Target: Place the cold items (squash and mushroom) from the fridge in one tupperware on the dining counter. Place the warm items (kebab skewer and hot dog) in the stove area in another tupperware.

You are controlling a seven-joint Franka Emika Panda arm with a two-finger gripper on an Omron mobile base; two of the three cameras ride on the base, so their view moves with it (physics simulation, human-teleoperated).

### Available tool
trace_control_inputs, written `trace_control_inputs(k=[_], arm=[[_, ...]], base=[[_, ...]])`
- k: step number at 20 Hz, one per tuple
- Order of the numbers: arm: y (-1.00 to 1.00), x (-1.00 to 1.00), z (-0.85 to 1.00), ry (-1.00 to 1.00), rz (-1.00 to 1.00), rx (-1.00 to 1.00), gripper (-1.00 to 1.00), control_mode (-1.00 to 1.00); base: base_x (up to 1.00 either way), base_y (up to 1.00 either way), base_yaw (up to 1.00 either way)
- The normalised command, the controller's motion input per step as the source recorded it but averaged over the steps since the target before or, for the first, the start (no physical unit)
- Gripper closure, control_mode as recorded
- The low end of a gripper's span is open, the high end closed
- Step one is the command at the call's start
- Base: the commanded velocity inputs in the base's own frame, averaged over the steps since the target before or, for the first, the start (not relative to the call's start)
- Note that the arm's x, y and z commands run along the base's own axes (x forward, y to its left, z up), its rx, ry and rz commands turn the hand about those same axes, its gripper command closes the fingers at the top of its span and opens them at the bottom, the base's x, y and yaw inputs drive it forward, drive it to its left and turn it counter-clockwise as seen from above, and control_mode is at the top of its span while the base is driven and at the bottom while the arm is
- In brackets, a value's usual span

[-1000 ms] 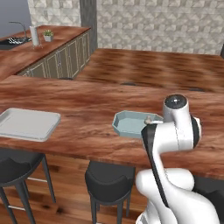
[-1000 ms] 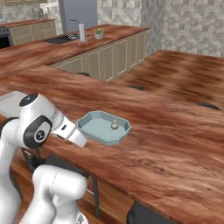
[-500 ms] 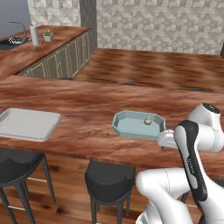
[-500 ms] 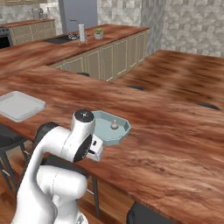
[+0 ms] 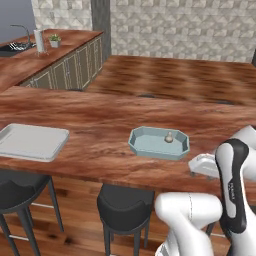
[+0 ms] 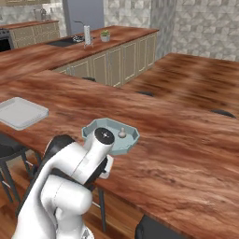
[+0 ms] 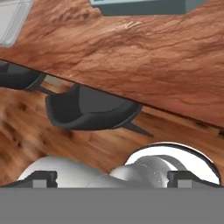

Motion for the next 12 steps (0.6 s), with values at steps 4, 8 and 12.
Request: trace_control_inputs(k=[4,8,12], arm=[[0.19,-0.68,0.02,-0.14,-0.14,-0.02,-1.0,-1.0],[0.13,-0.33,0.0,-0.07,-0.07,-0.02,-1.0,1.0],[0.0,0.0,0.0,0.0,0.0,0.0,-1.0,1.0]], base=[[0.0,0.0,0.0],[-0.27,0.26,-0.05],[-0.04,0.95,-0.13]])
